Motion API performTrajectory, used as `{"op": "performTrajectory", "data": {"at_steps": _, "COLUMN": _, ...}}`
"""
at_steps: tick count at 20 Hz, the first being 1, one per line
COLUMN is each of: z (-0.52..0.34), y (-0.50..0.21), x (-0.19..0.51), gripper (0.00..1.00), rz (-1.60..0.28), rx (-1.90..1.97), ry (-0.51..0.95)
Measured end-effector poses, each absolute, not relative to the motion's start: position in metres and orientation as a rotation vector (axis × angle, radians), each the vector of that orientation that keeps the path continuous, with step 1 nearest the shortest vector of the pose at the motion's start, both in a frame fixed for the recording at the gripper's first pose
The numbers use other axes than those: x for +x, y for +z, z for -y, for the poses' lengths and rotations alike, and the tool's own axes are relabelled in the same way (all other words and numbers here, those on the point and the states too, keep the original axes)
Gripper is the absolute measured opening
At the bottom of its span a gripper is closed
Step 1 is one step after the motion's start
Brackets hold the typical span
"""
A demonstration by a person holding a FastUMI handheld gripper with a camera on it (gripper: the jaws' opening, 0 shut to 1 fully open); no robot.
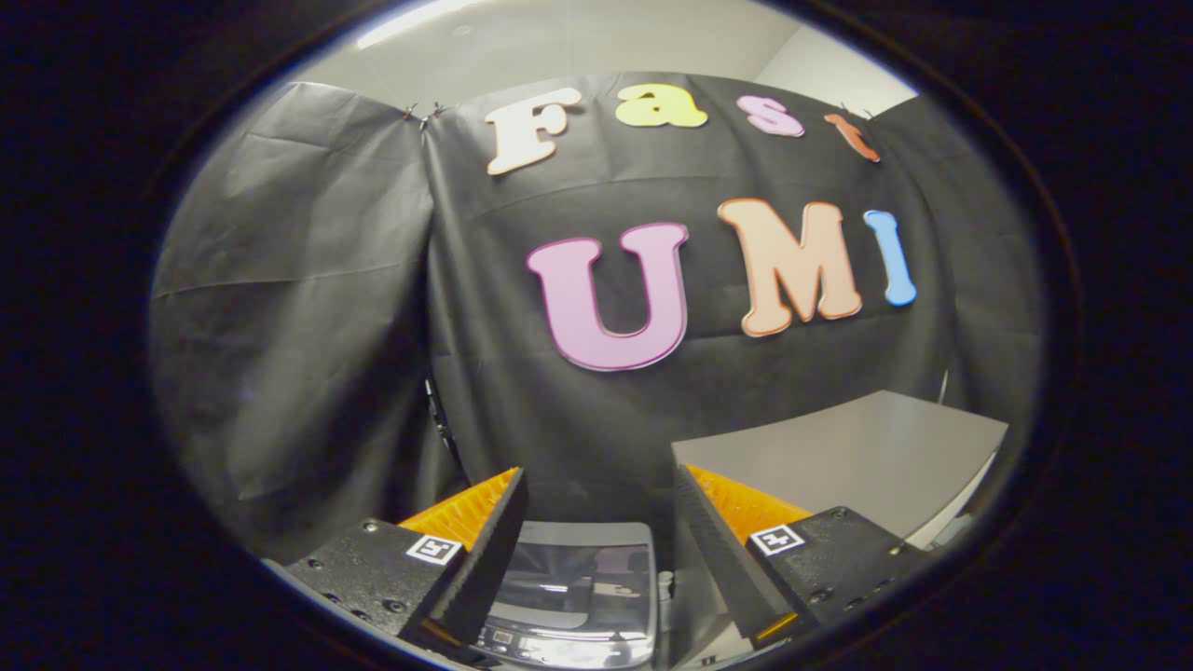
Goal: Put the clothes into the washing machine and then close the washing machine lid.
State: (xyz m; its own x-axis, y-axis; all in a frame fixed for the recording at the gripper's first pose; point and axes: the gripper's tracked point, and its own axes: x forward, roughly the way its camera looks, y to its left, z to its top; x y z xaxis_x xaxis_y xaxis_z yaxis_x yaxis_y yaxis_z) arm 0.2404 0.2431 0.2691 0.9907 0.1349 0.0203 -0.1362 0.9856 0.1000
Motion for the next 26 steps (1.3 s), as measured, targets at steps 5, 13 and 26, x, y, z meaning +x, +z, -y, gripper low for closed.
{"op": "performTrajectory", "data": {"at_steps": 5, "z": -0.171, "y": 0.267, "x": 0.209, "gripper": 0.96, "rz": 0.04, "rx": 0.08, "ry": 0.02}}
{"op": "performTrajectory", "data": {"at_steps": 13, "z": -0.084, "y": 0.219, "x": 0.16, "gripper": 0.97, "rz": 0.024, "rx": 0.128, "ry": -0.078}}
{"op": "performTrajectory", "data": {"at_steps": 26, "z": -0.014, "y": 0.17, "x": 0.09, "gripper": 0.97, "rz": 0.01, "rx": 0.037, "ry": -0.131}}
